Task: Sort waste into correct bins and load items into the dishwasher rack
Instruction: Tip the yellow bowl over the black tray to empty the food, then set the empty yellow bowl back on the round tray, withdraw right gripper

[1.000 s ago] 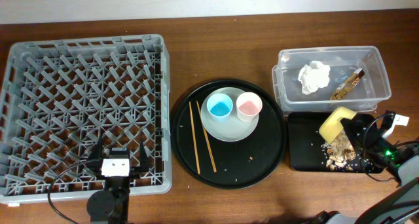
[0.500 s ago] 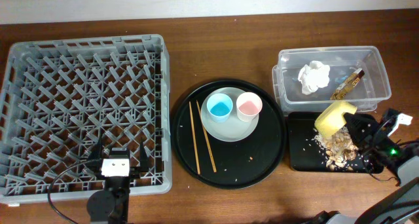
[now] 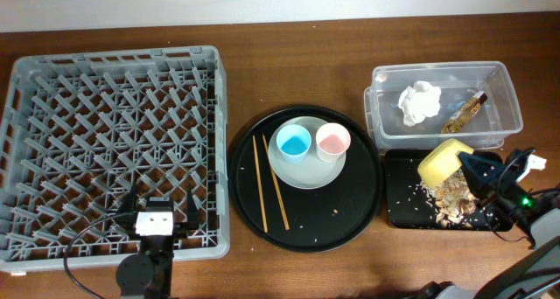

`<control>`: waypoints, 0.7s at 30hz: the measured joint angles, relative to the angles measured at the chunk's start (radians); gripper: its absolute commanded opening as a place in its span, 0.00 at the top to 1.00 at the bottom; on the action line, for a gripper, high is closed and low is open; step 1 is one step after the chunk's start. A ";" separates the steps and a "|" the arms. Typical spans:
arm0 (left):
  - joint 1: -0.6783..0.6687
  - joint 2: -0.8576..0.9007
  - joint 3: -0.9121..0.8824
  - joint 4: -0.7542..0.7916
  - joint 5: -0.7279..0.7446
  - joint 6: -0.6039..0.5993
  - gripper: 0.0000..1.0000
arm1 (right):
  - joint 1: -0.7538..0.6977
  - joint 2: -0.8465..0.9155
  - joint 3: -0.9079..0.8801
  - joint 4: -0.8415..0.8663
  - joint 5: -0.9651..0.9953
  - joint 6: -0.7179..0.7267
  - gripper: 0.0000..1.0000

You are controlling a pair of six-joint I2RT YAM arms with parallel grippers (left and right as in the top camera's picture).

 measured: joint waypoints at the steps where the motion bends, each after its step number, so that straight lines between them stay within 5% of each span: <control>1: 0.000 0.000 0.000 0.000 0.000 0.000 0.01 | 0.000 0.000 0.000 0.000 0.005 0.001 0.96; 5: 0.000 0.000 0.000 0.000 0.000 0.000 0.01 | 0.030 -0.072 0.014 -0.079 0.112 0.032 0.96; 8: 0.000 0.000 0.000 0.000 0.000 0.000 0.01 | 0.172 -0.179 0.138 -0.322 0.360 -0.002 0.96; 15: 0.000 0.000 0.000 0.000 0.000 0.000 0.01 | 0.870 -0.326 0.427 -0.570 1.000 -0.026 0.96; 21: 0.000 0.000 0.000 0.000 -0.003 0.000 0.01 | 1.347 -0.129 0.418 -0.523 1.260 0.063 0.96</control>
